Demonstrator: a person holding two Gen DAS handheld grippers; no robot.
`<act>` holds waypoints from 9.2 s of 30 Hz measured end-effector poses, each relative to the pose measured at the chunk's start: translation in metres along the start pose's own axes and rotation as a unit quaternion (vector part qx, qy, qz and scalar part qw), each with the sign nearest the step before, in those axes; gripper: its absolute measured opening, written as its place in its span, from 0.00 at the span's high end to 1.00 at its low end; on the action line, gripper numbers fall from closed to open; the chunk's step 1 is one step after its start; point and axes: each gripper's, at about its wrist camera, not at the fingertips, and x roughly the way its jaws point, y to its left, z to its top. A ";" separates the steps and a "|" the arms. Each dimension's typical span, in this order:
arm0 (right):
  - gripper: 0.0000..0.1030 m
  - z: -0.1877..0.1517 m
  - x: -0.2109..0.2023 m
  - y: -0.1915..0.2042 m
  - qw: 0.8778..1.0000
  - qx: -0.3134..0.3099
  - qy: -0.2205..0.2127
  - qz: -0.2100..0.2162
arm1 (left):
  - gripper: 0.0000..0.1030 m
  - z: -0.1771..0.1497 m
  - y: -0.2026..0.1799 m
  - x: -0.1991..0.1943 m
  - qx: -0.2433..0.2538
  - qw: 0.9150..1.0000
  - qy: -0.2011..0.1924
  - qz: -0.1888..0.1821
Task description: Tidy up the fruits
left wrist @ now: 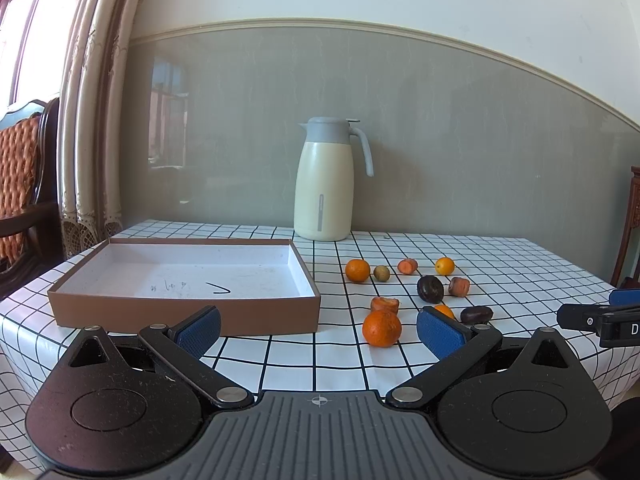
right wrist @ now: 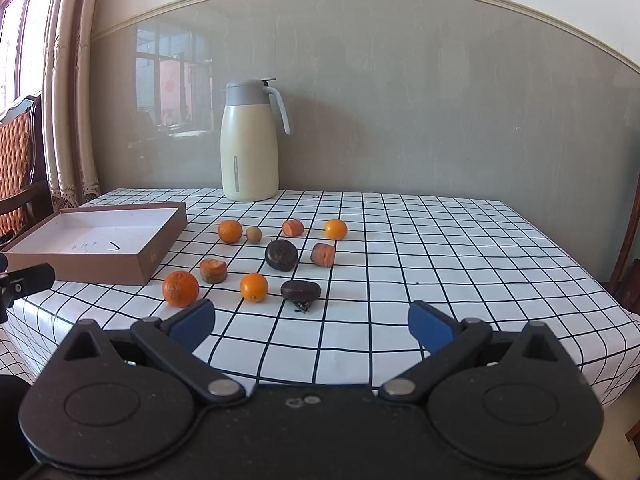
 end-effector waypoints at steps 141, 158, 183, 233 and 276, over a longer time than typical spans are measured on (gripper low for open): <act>0.06 0.086 0.209 0.178 0.988 -0.065 -0.057 0.127 | 0.00 0.029 0.204 0.105 -0.061 0.967 -0.005 0.248; 0.06 0.088 0.199 0.168 0.990 -0.055 -0.052 0.122 | 0.00 0.030 0.190 0.101 -0.055 0.970 0.002 0.236; 0.06 0.082 0.156 0.121 0.993 -0.042 -0.065 0.091 | 0.00 0.031 0.154 0.071 -0.067 0.983 -0.003 0.173; 0.15 0.011 0.143 0.045 0.994 -0.102 0.036 0.008 | 0.00 0.016 0.029 0.104 0.006 0.997 0.026 0.066; 0.63 0.006 0.166 -0.031 0.995 -0.044 0.085 -0.019 | 0.13 -0.008 -0.087 0.197 0.067 0.991 0.111 -0.046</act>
